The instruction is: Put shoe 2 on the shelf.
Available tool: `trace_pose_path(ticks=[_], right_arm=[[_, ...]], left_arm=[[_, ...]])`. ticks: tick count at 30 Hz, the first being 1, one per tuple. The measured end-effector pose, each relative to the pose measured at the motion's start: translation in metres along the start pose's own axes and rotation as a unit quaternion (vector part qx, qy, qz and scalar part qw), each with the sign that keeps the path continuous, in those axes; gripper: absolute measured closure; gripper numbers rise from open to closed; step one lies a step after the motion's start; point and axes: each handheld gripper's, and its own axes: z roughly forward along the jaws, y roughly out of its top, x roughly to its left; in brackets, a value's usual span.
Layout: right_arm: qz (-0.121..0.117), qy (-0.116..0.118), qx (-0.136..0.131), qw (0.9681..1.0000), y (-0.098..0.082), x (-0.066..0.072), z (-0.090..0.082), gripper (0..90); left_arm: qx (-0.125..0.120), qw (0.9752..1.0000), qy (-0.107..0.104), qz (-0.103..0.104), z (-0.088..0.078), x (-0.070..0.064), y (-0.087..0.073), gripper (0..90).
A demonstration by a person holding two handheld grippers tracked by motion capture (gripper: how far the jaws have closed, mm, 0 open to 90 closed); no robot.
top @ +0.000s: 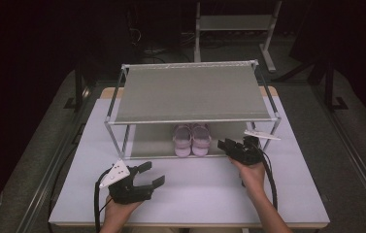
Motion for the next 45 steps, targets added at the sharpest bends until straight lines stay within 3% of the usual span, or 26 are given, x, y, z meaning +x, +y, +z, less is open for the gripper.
trace_pose_path(ticks=[45], right_arm=[[0.0, 0.025, 0.026, 0.9994, -0.011, -0.01, -0.03, 57.7]], left_arm=[[0.004, 1.0, -0.005, -0.005, 0.002, 0.0, -0.002, 26.7]])
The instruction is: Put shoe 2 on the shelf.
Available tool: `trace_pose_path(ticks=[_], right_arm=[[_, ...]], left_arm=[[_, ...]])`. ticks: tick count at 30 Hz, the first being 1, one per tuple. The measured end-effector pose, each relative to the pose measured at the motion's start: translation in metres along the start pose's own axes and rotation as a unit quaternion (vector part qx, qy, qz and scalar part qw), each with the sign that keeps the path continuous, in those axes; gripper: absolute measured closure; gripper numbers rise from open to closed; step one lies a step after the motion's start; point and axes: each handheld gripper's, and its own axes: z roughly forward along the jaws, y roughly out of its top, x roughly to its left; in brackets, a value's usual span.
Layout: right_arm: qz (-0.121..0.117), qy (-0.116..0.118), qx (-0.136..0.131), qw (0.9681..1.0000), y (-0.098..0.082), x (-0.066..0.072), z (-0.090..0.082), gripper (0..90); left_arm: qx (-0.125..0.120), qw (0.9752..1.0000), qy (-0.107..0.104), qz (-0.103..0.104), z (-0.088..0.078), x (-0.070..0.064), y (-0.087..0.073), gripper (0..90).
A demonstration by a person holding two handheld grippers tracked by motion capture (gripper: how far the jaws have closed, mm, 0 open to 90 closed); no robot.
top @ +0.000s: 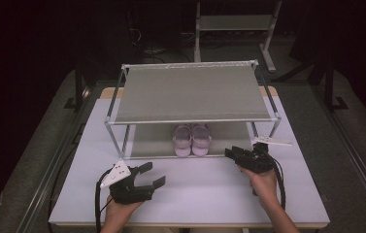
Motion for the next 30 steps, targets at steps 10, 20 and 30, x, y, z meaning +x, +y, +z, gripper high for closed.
trace_pose_path(ticks=[10, 20, 30], right_arm=[[-0.001, 0.003, 0.008, 1.0, -0.006, -0.002, -0.006, 56.8], [0.002, 0.005, 0.012, 0.9999, -0.013, -0.007, -0.014, 55.9], [-0.001, 0.007, 0.013, 0.9999, -0.017, -0.008, -0.023, 55.7]], left_arm=[[0.0, 1.0, 0.0, 0.0, 0.0, 0.0, 0.0, 26.7], [0.001, 1.0, -0.001, 0.0, 0.001, -0.001, 0.0, 26.7], [0.002, 1.0, -0.002, 0.0, 0.001, -0.001, 0.0, 26.7]])
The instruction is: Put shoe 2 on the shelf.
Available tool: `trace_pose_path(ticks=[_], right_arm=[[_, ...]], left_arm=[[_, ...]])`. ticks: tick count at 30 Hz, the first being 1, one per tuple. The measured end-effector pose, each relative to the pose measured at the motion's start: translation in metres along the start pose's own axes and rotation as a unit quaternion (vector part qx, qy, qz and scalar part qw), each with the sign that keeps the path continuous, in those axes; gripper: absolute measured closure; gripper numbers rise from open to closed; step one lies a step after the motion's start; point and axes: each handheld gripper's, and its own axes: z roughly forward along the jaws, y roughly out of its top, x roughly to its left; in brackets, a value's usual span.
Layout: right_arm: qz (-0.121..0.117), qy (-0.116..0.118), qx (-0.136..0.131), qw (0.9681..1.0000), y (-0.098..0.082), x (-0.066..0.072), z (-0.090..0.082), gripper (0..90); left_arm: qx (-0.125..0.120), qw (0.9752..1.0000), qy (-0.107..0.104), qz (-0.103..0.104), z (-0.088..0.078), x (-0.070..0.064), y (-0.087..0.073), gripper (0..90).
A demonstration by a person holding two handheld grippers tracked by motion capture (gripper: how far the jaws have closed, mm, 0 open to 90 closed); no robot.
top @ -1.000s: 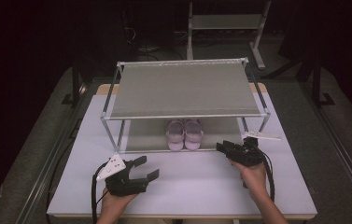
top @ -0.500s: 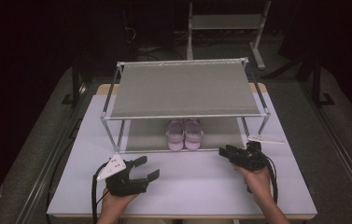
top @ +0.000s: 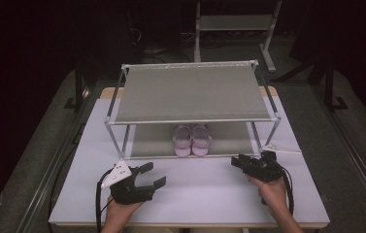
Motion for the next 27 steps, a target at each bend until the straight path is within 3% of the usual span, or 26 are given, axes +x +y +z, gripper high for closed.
trace_pose_path(ticks=[11, 18, 27], right_arm=[[0.003, 0.002, 0.003, 1.0, -0.006, -0.003, -0.009, 55.3], [-0.007, 0.004, 0.01, 0.9999, -0.009, -0.004, -0.015, 55.1], [0.002, 0.005, 0.01, 0.9999, -0.014, -0.009, -0.023, 55.0]], left_arm=[[0.001, 1.0, -0.001, 0.0, 0.001, 0.0, 0.0, 26.6], [0.001, 1.0, -0.002, 0.0, 0.001, -0.001, 0.0, 26.6], [0.003, 1.0, -0.003, 0.001, 0.002, -0.001, -0.001, 26.6]])
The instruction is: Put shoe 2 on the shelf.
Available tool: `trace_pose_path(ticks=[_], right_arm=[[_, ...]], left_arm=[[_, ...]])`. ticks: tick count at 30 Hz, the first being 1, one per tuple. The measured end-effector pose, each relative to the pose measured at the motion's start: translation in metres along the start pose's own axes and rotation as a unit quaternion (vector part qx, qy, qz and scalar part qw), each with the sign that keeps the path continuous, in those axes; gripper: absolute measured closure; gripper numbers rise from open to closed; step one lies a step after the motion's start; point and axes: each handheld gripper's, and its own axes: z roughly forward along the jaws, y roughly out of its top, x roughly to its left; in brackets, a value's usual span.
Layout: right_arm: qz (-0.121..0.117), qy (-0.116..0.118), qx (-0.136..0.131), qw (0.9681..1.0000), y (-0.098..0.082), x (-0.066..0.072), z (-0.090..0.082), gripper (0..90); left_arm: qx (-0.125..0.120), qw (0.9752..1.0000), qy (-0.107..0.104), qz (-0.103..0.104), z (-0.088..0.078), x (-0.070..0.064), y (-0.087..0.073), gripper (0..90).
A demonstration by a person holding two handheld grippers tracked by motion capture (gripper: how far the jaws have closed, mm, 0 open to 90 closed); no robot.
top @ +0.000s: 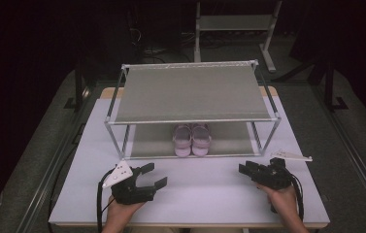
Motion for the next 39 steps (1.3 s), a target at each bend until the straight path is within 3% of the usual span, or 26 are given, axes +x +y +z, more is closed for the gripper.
trace_pose_path(ticks=[31, 39], right_arm=[[0.007, 0.003, 0.002, 1.0, -0.012, -0.008, -0.022, 54.2], [0.015, 0.009, -0.018, 0.9997, -0.022, -0.011, -0.029, 50.5]], left_arm=[[0.001, 1.0, -0.003, -0.001, 0.002, -0.001, 0.0, 26.6], [0.001, 0.9999, -0.01, -0.003, 0.005, -0.001, 0.002, 26.0]])
